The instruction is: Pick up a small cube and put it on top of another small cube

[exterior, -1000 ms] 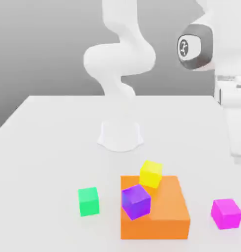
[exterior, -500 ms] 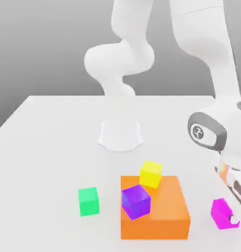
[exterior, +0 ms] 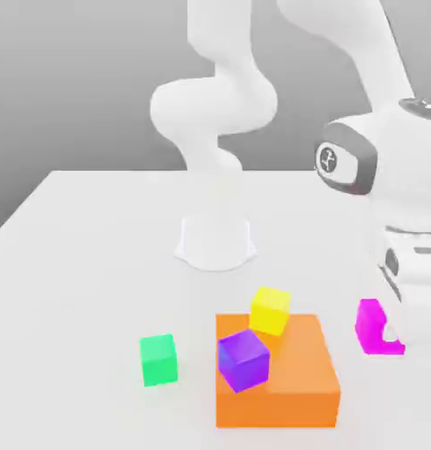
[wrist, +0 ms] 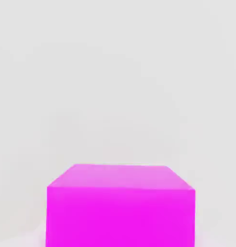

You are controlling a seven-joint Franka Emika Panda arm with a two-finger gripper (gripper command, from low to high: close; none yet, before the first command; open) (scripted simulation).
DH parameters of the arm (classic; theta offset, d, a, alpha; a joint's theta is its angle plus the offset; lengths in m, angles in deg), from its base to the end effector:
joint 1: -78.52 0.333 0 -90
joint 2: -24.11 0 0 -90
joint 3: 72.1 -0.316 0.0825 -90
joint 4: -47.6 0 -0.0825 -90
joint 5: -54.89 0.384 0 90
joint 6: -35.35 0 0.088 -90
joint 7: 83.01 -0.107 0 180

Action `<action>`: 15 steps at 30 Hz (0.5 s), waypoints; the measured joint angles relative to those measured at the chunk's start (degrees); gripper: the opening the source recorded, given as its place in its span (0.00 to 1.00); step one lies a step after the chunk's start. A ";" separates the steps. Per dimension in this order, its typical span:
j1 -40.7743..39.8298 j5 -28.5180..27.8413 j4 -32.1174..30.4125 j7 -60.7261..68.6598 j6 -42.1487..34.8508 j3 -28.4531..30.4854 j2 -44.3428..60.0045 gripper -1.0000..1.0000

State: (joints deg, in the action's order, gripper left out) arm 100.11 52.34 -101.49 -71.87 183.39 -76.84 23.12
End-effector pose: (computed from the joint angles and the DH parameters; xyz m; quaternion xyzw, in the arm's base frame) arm 0.3921 0.1948 0.2608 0.9407 0.3390 0.0011 0.0124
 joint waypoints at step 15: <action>-6.75 2.91 -16.67 -5.79 -7.07 4.52 -23.69 0.00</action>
State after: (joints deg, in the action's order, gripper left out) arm 93.36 55.25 -118.16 -77.66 176.33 -72.31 -0.57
